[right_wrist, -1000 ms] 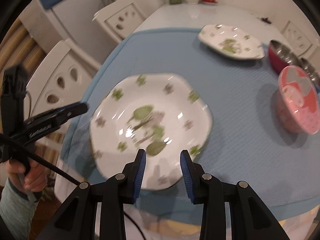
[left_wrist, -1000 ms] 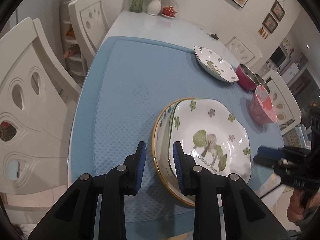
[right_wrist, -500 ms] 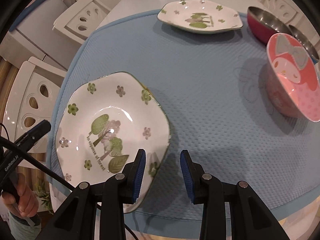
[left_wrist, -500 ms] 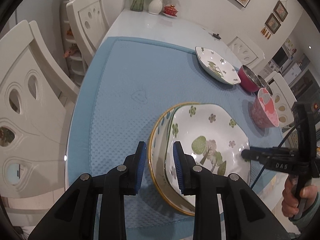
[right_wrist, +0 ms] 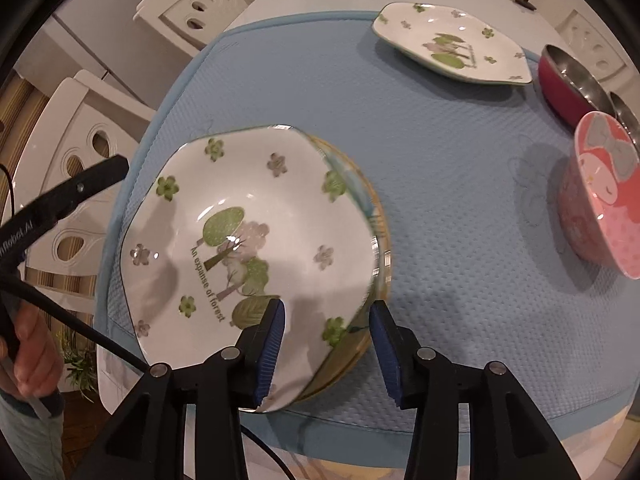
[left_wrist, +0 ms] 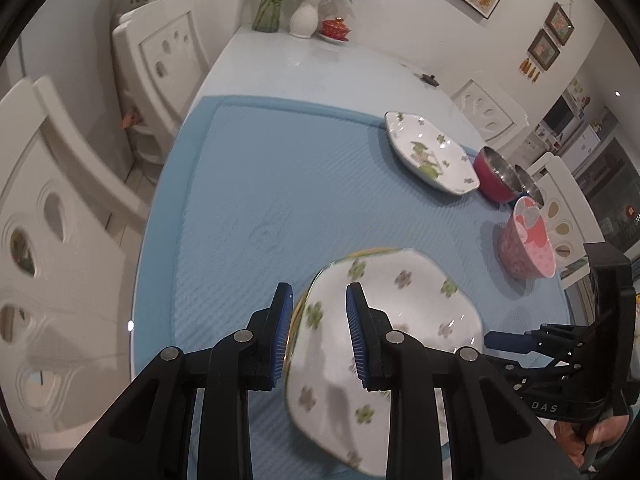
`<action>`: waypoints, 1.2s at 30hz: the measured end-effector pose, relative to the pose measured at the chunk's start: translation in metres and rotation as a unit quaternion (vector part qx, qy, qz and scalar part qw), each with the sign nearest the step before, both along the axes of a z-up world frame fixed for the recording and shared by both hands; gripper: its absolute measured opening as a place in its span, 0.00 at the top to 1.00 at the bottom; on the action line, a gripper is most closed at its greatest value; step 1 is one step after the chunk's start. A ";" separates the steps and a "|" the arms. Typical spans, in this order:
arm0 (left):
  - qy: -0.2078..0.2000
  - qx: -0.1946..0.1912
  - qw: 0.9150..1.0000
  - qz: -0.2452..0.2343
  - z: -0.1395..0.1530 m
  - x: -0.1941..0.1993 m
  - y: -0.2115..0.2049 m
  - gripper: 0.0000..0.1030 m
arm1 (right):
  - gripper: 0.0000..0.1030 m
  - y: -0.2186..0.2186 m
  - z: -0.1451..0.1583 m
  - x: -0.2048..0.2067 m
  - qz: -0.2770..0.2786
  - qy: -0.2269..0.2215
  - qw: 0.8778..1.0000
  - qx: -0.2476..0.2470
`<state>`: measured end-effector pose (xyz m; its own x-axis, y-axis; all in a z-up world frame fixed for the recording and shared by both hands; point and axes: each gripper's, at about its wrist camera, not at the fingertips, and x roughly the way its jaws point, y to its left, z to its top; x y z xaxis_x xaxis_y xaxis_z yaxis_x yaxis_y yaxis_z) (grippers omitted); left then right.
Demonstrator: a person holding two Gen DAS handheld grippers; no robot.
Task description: Organize plates and bowls
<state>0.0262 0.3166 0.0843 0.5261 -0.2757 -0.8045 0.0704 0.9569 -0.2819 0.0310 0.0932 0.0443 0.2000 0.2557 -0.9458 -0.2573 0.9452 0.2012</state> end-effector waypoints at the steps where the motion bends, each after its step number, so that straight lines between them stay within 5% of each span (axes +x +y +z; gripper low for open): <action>1: -0.003 0.000 1.000 -0.004 0.003 0.005 -0.002 0.76 | 0.58 -0.006 0.007 0.005 -0.008 -0.008 1.000 0.008; 5: -0.027 0.005 0.999 -0.029 0.022 0.036 -0.020 0.76 | 0.57 -0.034 0.041 0.032 -0.056 -0.052 0.996 0.044; 8: -0.048 0.011 0.997 -0.054 0.038 0.065 -0.040 0.74 | 0.47 -0.058 0.057 0.060 -0.108 -0.075 0.989 0.071; 14: -0.053 0.020 0.994 -0.089 0.047 0.137 -0.078 0.51 | 0.47 -0.088 0.041 0.125 -0.210 -0.032 0.973 0.091; 19: -0.031 0.027 0.993 -0.114 0.029 0.192 -0.105 0.49 | 0.47 -0.109 0.013 0.172 -0.275 0.004 0.957 0.095; 31: 0.047 -0.011 0.990 -0.131 -0.042 0.261 -0.129 0.50 | 0.47 -0.114 -0.024 0.227 -0.313 0.033 0.949 0.004; 34: 0.054 -0.015 0.987 -0.150 -0.052 0.266 -0.136 0.64 | 0.47 -0.113 -0.027 0.235 -0.314 0.031 0.949 -0.008; 36: 0.058 -0.011 0.986 -0.158 -0.058 0.270 -0.141 0.64 | 0.47 -0.113 -0.030 0.243 -0.312 0.032 0.949 -0.014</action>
